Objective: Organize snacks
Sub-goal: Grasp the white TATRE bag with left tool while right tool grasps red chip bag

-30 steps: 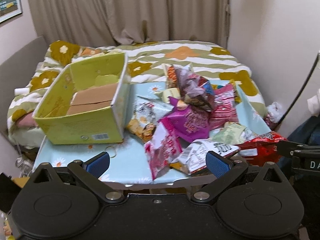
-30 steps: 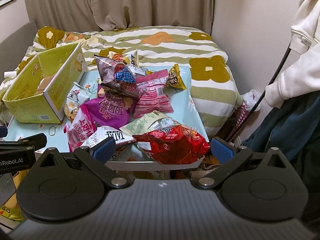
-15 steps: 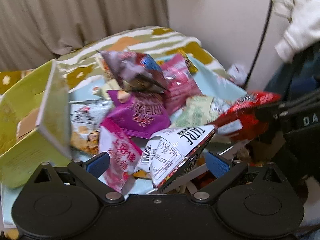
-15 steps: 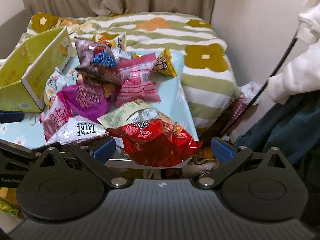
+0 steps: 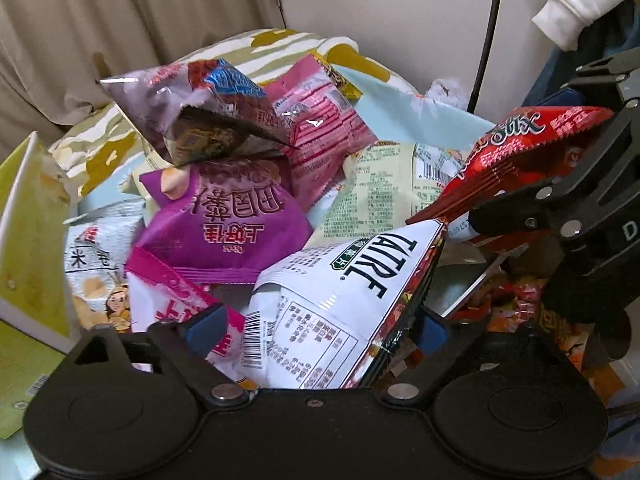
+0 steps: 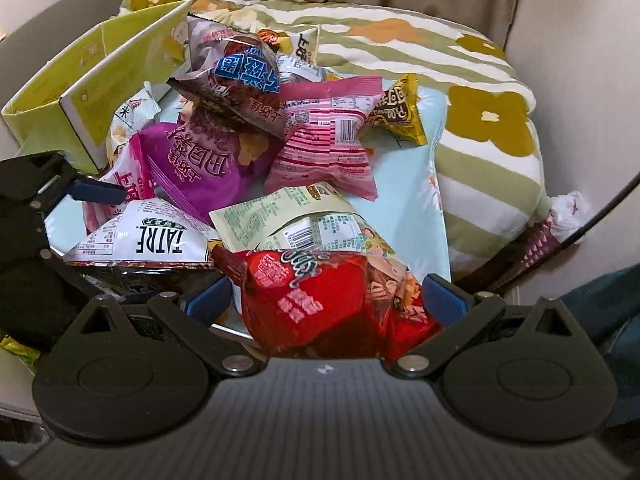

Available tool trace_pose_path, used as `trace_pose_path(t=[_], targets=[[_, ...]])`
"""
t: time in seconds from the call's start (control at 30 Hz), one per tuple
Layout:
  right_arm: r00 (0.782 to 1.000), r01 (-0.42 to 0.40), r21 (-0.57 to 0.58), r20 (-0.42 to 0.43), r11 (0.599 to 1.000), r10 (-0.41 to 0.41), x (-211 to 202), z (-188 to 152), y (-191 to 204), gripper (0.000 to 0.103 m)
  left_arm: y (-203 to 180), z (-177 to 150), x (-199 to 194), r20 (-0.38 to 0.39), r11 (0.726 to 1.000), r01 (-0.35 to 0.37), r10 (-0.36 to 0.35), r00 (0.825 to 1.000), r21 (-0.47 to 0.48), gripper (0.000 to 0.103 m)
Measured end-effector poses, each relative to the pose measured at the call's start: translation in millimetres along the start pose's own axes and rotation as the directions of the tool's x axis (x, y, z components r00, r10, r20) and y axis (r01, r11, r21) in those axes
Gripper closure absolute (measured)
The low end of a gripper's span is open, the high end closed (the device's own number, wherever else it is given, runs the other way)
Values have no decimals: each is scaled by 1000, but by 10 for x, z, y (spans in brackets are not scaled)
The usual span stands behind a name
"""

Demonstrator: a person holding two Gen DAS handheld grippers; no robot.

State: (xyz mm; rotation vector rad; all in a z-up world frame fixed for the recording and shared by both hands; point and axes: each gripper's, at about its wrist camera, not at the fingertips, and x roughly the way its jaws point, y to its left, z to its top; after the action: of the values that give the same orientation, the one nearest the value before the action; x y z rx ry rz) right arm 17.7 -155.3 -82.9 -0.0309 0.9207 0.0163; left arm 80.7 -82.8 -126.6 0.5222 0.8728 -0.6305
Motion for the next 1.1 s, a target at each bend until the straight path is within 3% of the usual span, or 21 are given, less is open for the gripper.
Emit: trace_pose_path(t=[0.17, 0.27, 0.67, 0.93, 1.1], targets=[[999, -38, -29, 10, 999, 38, 41, -3, -57, 0, -22, -13, 35, 3, 1000, 4, -3, 1000, -4, 31], [998, -60, -24, 20, 998, 61, 31, -5, -113, 0, -13, -20, 14, 4, 1000, 10, -10, 1000, -15, 34], [992, -117, -86, 36, 989, 120, 154, -39, -197, 0, -39, -24, -77, 2, 997, -18, 18, 1000, -70, 35], [990, -124, -202, 39, 971, 134, 194, -114, -143, 0, -41, -38, -141, 7, 995, -46, 47, 999, -92, 35], [980, -181, -124, 58, 976, 189, 179, -132, -269, 0, -58, -41, -205, 14, 993, -65, 67, 998, -101, 35]])
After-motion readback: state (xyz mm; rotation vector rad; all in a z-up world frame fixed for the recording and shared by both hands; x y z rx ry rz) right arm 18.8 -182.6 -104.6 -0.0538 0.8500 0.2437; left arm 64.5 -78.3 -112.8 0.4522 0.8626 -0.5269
